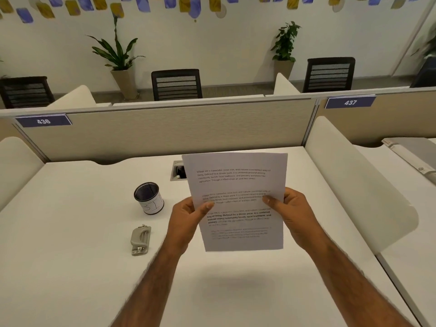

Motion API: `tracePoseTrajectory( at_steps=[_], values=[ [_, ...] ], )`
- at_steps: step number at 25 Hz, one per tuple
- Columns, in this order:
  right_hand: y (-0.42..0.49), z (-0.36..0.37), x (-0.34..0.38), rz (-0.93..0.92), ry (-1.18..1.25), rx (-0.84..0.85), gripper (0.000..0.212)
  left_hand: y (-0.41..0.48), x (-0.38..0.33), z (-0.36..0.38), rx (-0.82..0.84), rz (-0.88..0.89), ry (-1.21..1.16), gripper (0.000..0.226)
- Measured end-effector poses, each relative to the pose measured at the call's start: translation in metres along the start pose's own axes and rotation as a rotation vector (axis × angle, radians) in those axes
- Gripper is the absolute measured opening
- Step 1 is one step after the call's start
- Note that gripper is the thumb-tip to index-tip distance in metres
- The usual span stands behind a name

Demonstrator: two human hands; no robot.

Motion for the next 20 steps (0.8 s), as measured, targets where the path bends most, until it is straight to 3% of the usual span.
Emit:
tracePoseTrajectory(
  at_steps=[4, 7, 11, 20],
  values=[
    [-0.002, 0.002, 0.003, -0.045, 0.016, -0.035, 0.018, -0.009, -0.021, 0.006, 0.001, 0.126, 0.014, 0.026],
    [-0.008, 0.004, -0.012, -0.006, -0.029, -0.042, 0.019, -0.007, -0.009, 0.006, -0.02, 0.093, 0.021, 0.019],
    [-0.034, 0.012, -0.047, 0.094, -0.104, -0.054, 0.035, -0.009, 0.031, 0.021, -0.034, -0.031, 0.107, 0.027],
    [-0.021, 0.002, -0.025, 0.005, -0.143, -0.119, 0.032, -0.009, 0.001, 0.015, -0.07, 0.044, 0.102, 0.027]
  ],
)
Point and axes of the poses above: each hand's wrist, its own y-axis towards the middle knuckle, its own z-axis out of the palm, x = y × z, the point moved 10 cm from there along y, towards the middle knuckle, and after that the axes turned 15 degrees about -z, right-handed, at the moved point
